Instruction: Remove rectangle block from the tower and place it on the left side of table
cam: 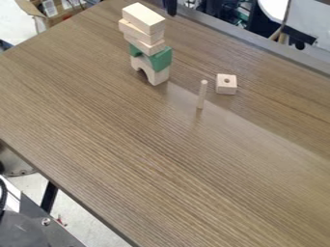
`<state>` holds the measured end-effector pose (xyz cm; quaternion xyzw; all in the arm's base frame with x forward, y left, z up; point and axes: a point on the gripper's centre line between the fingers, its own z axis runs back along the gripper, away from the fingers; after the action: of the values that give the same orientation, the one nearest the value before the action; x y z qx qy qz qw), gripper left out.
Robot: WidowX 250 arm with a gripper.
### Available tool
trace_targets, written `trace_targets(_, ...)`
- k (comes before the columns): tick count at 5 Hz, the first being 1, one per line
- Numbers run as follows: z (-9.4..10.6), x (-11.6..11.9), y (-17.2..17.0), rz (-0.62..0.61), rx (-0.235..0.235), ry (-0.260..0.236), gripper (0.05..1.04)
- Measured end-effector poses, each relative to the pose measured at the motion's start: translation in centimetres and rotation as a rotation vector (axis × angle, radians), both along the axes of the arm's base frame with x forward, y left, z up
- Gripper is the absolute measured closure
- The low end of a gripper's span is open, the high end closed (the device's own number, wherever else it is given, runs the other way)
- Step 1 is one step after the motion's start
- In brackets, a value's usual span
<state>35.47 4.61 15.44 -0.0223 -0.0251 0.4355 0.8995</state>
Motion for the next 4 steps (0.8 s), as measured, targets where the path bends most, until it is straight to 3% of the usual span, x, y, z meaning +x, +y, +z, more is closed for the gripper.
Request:
trace_targets(1, 0.1, -0.4, 1.2, 0.078, 0.030, -0.050, 0.083)
trace_targets(4, -0.5, -0.5, 3.5, 0.211, 0.105, -0.077, 0.083)
